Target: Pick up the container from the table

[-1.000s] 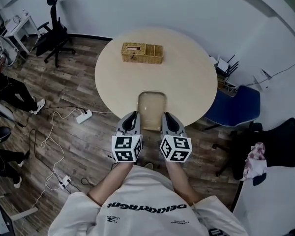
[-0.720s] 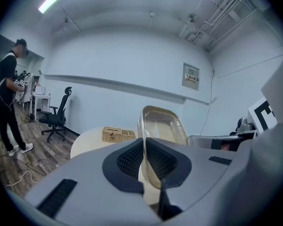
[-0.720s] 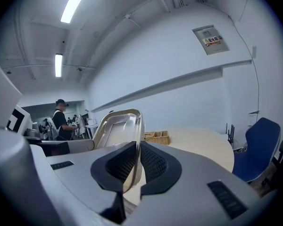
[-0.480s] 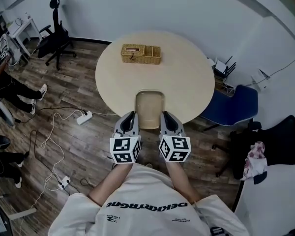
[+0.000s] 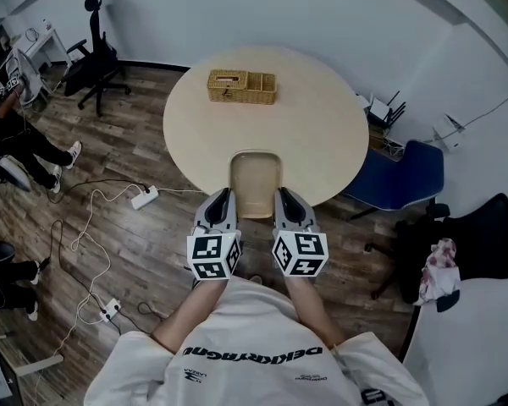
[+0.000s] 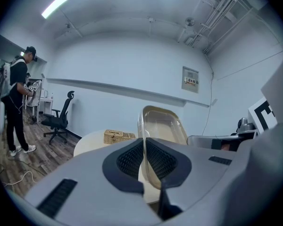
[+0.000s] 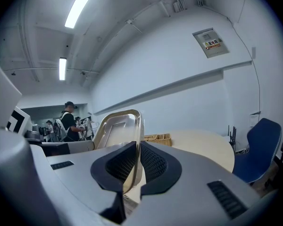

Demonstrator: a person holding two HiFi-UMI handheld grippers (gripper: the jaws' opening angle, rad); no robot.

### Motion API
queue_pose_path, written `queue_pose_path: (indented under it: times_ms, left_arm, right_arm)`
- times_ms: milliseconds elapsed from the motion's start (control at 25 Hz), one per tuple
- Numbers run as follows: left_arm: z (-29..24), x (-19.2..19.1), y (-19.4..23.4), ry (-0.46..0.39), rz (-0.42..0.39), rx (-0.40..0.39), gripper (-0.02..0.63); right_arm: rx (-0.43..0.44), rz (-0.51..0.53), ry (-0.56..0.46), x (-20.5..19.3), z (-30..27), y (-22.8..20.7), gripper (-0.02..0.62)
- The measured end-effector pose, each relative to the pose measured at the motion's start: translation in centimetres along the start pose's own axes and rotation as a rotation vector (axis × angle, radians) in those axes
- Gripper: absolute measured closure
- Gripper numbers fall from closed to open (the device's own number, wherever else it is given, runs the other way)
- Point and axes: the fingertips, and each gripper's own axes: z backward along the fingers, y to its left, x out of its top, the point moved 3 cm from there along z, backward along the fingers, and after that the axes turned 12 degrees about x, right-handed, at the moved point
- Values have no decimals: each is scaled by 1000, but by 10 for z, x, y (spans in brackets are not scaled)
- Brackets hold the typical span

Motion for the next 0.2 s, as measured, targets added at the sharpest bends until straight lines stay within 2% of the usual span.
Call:
queue_pose_path:
  times_ms: [200]
  left_arm:
    - [-3,-2,-6,0,9,1,572]
  right_arm:
    - [3,2,0,0,2,-7,537]
